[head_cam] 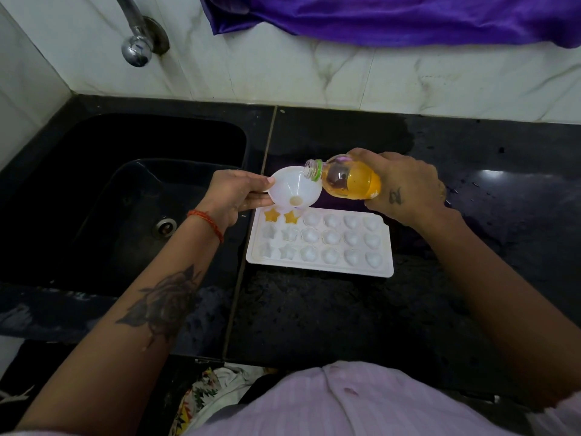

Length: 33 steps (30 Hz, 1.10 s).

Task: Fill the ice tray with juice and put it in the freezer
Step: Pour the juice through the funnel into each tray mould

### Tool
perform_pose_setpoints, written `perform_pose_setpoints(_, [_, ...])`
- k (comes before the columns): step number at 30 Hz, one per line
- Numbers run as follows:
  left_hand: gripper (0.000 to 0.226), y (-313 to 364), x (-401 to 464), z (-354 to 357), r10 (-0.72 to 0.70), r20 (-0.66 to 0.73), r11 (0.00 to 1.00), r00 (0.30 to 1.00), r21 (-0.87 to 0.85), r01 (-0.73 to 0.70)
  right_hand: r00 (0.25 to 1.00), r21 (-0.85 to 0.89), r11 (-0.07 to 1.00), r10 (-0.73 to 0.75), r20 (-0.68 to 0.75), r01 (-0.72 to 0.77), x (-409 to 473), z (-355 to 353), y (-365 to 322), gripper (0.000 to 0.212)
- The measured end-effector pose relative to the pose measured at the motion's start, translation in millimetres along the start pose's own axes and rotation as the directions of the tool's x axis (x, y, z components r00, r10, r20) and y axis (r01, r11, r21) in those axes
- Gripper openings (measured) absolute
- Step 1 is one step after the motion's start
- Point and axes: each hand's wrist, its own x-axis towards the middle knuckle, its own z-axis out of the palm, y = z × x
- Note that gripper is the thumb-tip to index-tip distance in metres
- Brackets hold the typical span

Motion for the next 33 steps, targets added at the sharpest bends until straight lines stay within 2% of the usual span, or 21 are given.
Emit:
perform_pose_setpoints(14, [0.006, -7.7, 2.3, 25.9, -0.031, 0.057, 0.999, 0.998, 0.025, 0.030, 1.000, -0.163, 0.987, 0.015, 0.017, -0.012, -11.7, -6.3, 15.4, 0.077])
perform_pose_setpoints(25, [0.006, -7.8, 5.2, 28.8, -0.037, 0.042, 0.998, 0.998, 0.057, 0.035, 0.999, -0.176, 0.984, 0.014, 0.033, -0.008, -11.7, -7.3, 17.6, 0.076])
perform_pose_setpoints(33, [0.004, -5.3, 4.5, 26.4, -0.049, 0.034, 0.998, 0.998, 0.047, 0.047, 0.998, -0.096, 0.994, 0.050, 0.047, -0.045, -11.8, -2.1, 18.2, 0.078])
